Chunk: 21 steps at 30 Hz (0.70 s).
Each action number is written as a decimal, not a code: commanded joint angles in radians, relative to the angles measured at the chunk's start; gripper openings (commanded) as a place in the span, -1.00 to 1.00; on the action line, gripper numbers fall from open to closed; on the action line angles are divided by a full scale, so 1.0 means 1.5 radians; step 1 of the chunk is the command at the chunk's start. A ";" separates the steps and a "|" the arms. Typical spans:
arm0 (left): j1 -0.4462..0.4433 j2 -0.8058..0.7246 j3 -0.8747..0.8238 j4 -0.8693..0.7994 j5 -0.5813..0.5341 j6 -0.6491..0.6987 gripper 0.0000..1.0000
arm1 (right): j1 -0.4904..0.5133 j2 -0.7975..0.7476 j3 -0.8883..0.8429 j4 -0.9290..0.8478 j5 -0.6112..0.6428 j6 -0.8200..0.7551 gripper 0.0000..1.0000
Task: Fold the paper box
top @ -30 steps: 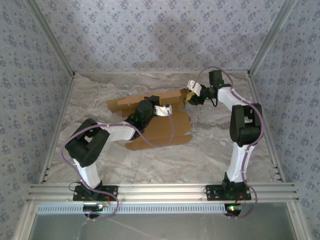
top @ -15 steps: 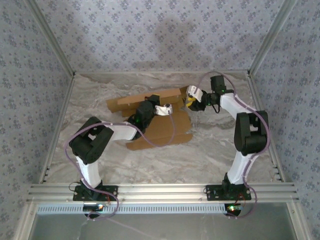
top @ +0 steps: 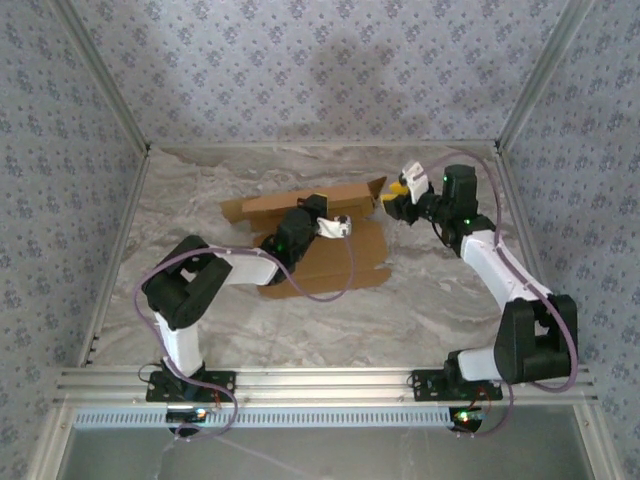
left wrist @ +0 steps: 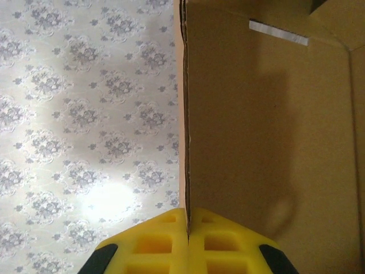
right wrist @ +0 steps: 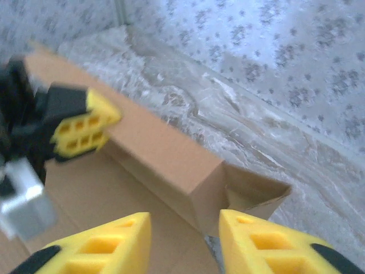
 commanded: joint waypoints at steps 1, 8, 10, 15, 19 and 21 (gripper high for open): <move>0.001 -0.026 -0.028 -0.120 0.062 -0.035 -1.00 | -0.013 0.003 0.102 -0.123 0.081 0.156 -0.28; 0.029 -0.113 -0.013 -0.268 0.195 -0.090 -1.00 | -0.028 0.005 0.116 -0.138 0.147 0.376 -0.40; 0.031 -0.138 -0.008 -0.301 0.222 -0.097 -1.00 | -0.039 0.011 0.137 -0.190 0.143 0.411 -0.31; 0.030 -0.157 -0.012 -0.304 0.221 -0.082 -1.00 | -0.043 -0.064 0.060 -0.176 0.214 0.423 0.08; 0.018 -0.157 -0.011 -0.322 0.228 -0.077 -1.00 | -0.058 -0.125 -0.015 -0.138 0.194 0.444 0.21; 0.015 -0.168 -0.006 -0.335 0.241 -0.080 -1.00 | -0.059 -0.123 0.000 -0.185 0.172 0.435 0.12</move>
